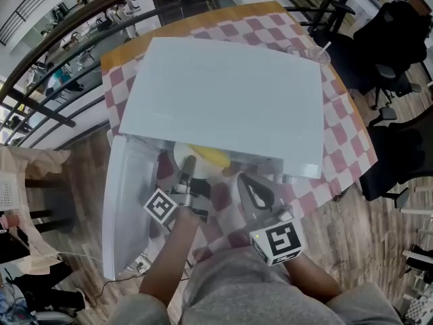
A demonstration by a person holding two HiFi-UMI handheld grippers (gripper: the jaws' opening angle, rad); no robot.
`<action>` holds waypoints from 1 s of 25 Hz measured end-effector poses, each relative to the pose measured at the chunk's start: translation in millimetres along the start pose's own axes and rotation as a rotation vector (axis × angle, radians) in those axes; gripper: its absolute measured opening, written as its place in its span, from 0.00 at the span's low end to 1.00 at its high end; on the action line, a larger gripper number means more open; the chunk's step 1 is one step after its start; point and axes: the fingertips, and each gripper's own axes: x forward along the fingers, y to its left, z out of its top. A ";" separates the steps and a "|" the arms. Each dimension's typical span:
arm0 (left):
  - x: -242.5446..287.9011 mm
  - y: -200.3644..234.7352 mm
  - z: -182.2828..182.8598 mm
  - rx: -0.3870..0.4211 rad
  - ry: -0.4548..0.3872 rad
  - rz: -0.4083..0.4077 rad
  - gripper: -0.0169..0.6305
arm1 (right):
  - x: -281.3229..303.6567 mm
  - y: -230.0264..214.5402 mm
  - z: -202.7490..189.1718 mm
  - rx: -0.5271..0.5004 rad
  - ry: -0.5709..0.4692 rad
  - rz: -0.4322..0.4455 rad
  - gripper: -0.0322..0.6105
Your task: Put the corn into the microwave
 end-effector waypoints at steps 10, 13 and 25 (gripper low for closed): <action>24.6 14.1 2.4 0.024 0.011 0.023 0.08 | 0.1 0.6 -13.8 0.004 0.037 0.003 0.05; 24.9 16.1 0.2 0.027 0.015 0.031 0.08 | -1.8 0.0 -15.0 0.007 0.040 -0.001 0.05; 22.6 27.9 0.0 0.021 0.004 0.080 0.08 | -2.6 4.9 -16.3 0.030 0.044 0.012 0.05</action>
